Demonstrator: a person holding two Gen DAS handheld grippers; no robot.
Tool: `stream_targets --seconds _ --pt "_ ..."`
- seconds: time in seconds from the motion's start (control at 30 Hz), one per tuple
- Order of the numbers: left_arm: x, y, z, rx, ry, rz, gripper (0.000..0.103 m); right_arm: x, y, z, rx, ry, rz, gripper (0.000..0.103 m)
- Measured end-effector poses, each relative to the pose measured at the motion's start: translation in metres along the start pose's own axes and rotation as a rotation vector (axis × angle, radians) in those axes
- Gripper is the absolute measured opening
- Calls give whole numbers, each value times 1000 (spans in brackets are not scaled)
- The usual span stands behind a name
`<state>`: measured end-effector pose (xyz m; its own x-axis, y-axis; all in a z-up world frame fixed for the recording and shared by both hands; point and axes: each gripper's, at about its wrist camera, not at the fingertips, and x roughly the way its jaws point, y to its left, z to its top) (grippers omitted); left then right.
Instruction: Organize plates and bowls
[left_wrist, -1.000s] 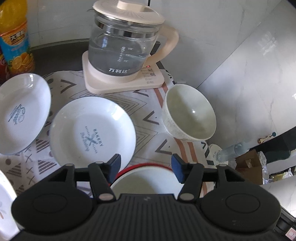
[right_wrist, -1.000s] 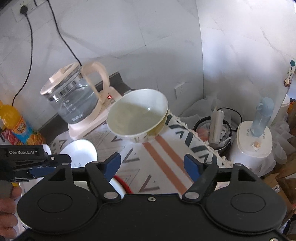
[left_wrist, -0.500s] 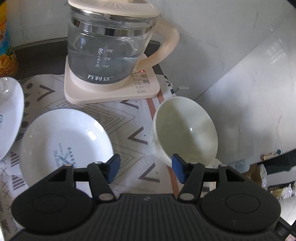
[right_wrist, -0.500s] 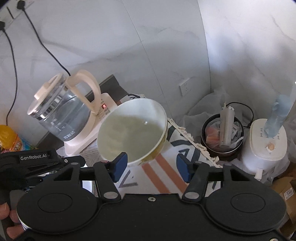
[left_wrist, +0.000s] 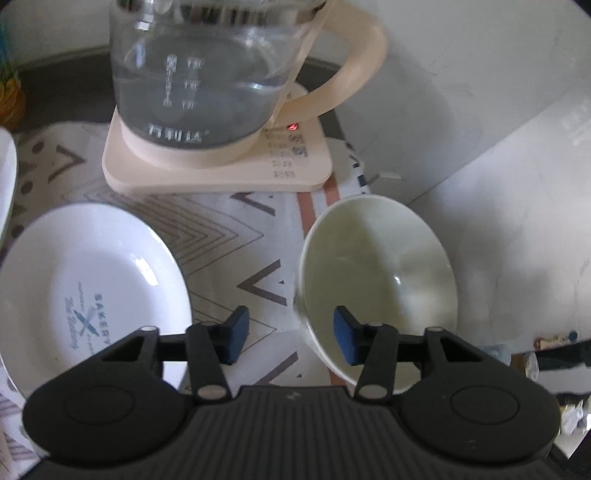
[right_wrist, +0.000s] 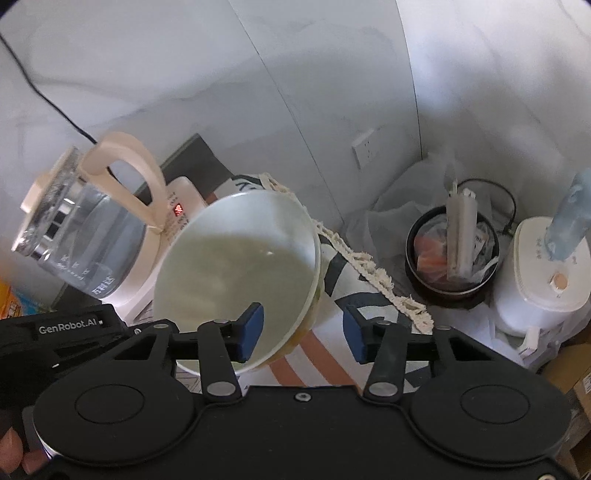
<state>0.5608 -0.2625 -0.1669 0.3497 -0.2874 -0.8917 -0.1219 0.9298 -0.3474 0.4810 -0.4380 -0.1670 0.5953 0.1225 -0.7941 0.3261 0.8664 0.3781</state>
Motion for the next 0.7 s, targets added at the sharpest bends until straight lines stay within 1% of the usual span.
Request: stream_targets --seconds 0.07,0.13,0.2,0.23,0.27,0.3,0.33,0.37,0.4,0.5,0.7 --pt "7 0 0 -25 16 6 38 7 -1 0 10 12 -7 44" --pt "12 1 0 -40 20 13 34 13 -3 -1 17 25 -11 37" --pt "15 3 0 -48 19 10 30 17 -4 -2 25 33 -12 34" --pt "17 3 0 -50 20 5 29 17 -3 -2 29 32 -7 29" --pt "20 3 0 -52 23 0 26 18 -3 -2 33 33 3 26" --pt "21 3 1 -54 28 -3 22 19 -3 -2 37 38 11 22" --pt "23 2 1 -53 29 -8 20 20 -2 -1 38 42 14 21" --pt "23 0 1 -52 30 -13 14 19 0 -1 34 39 8 21" --pt "23 -1 1 -50 34 -16 12 19 1 0 28 38 7 21" --pt "17 -4 -2 -33 22 -1 11 16 2 1 21 37 15 21" --pt "-8 0 -6 -29 -3 -24 11 -3 8 -5 6 16 39 21"
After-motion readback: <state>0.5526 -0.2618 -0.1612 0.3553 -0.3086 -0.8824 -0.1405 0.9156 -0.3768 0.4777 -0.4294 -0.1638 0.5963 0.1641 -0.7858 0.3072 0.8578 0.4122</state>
